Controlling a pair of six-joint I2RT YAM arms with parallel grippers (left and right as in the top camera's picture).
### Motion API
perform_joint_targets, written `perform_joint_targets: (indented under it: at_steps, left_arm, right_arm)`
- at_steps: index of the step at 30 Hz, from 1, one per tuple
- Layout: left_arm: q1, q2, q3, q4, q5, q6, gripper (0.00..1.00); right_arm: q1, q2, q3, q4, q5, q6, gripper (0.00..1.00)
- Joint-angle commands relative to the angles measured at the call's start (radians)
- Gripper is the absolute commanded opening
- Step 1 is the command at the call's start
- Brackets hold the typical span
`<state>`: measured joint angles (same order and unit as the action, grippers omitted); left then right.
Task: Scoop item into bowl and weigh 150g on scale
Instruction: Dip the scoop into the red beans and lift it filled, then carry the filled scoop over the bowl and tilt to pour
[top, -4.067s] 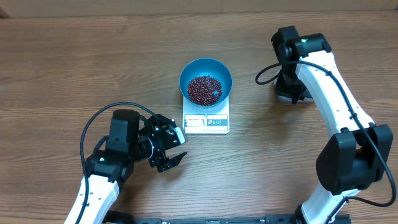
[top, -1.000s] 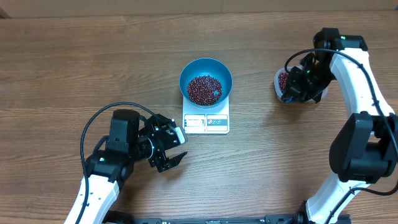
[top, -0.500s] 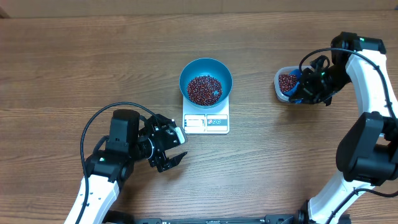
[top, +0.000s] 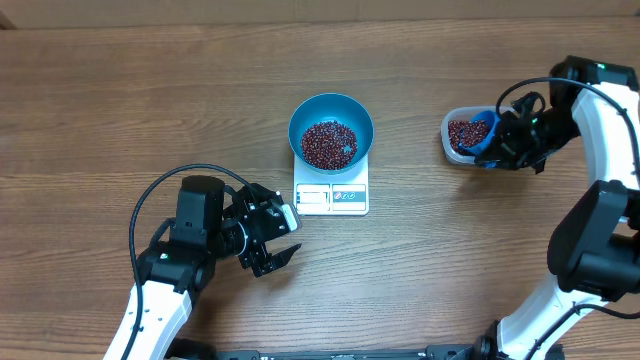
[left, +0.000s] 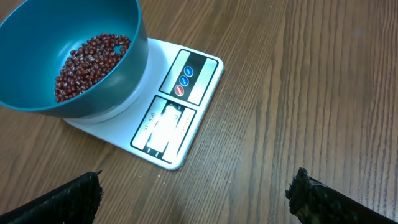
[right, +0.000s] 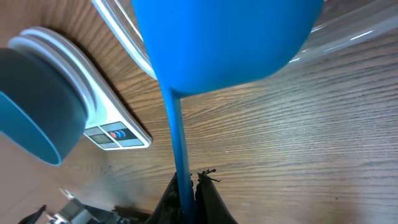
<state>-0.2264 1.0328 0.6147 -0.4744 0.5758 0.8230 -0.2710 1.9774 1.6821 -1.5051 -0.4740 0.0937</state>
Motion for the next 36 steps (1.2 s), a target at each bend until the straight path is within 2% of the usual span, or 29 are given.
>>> perform_joint_targets:
  at_steps: [1,8,19,36]
  left_arm:
    - [0.005,0.007,-0.004,0.000,0.016,0.019,1.00]
    - [0.005,0.007,-0.004,0.000,0.016,0.019,0.99]
    - [0.005,0.007,-0.004,0.000,0.016,0.019,1.00]
    - [0.005,0.007,-0.004,0.000,0.016,0.019,1.00]
  right_arm:
    - [-0.034,-0.047,0.014,-0.016,-0.064,-0.029,0.04]
    - [-0.083,-0.047,0.014,-0.042,-0.145,-0.091,0.04]
    - [-0.112,-0.047,0.014,-0.110,-0.360,-0.339,0.04]
    - [-0.104,-0.107,0.058,-0.139,-0.411,-0.435,0.04]
